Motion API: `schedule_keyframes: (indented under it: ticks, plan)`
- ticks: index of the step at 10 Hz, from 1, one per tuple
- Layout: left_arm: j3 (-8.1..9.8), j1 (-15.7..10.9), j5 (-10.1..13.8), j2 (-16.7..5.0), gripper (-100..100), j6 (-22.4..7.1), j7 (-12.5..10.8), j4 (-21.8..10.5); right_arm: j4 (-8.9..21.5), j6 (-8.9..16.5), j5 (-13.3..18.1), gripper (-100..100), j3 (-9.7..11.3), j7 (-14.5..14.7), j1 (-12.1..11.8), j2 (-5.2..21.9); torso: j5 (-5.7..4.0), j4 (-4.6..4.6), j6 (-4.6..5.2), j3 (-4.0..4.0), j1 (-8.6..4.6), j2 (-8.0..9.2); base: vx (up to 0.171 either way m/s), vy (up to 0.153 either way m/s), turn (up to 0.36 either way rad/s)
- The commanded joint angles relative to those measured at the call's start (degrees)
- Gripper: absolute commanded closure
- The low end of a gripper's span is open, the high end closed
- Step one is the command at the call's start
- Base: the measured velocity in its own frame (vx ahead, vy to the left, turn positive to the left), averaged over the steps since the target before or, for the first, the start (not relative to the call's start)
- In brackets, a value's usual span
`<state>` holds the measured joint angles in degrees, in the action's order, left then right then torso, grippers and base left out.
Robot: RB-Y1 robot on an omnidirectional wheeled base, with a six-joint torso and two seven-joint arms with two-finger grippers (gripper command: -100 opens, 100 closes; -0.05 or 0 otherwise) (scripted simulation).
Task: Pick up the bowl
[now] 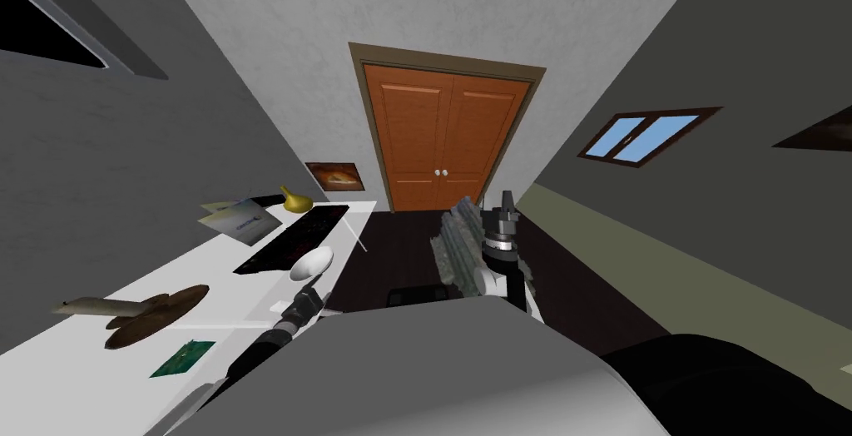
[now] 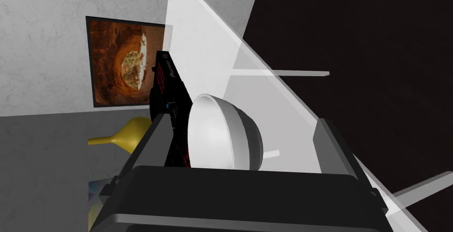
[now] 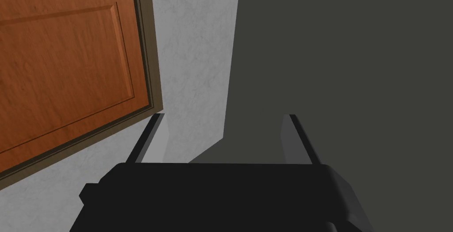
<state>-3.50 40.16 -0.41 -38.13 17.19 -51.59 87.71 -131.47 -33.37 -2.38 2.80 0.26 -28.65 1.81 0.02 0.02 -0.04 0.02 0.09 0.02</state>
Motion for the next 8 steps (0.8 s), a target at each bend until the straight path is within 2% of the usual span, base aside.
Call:
schedule_keyframes:
  ticks: [1, 3, 4, 5, 6, 8]
  plan:
    - [-0.59, 0.9, -0.2, -1.9, -100, -0.1, -2.9, -2.9, 0.0, 0.0, 0.0, 0, 0.0, 0.0, 0.0, 0.0, 0.0, 0.0, 0.0, 0.0, 0.0, 0.0, -0.011, -0.013, -0.305]
    - [-0.59, 0.9, -0.2, -1.9, -100, -0.1, -3.3, -3.9, 0.0, 0.0, 0.0, 0, 0.0, 0.0, 0.0, 0.0, 0.0, 0.0, -0.02, 0.0, 0.0, 0.0, -0.007, -0.001, -0.047]
    - [-1.18, 1.3, -0.3, -3.9, -100, -1.0, -6.0, -5.5, 0.0, 0.0, 0.0, 0, 0.0, 0.0, 0.0, 0.0, 0.0, 0.0, -0.04, -0.01, 0.0, -0.01, -0.007, -0.013, -0.258]
    - [-1.79, 1.6, -0.4, -5.8, -100, -1.8, -7.6, -8.1, 0.0, 0.0, 0.0, 0, 0.0, 0.0, 0.0, 0.0, -0.01, 0.0, 0.05, -0.02, 0.0, -0.03, -0.011, -0.012, -0.408]
    - [-1.79, 1.6, -0.4, -5.8, -100, -1.8, -8.7, -8.1, 0.0, 0.0, 0.0, 0, 0.0, 0.0, 0.0, 0.0, -0.02, 0.0, 0.02, 0.0, -0.02, 0.0, -0.01, 0.001, -0.141]
    - [-1.79, 1.6, -0.4, -5.8, -100, -1.8, -8.7, -9.4, 0.0, 0.0, 0.0, 0, 0.0, 0.0, 0.0, 0.0, 0.0, 0.0, -0.04, -0.01, 0.02, -0.02, -0.002, 0.0, 0.018]
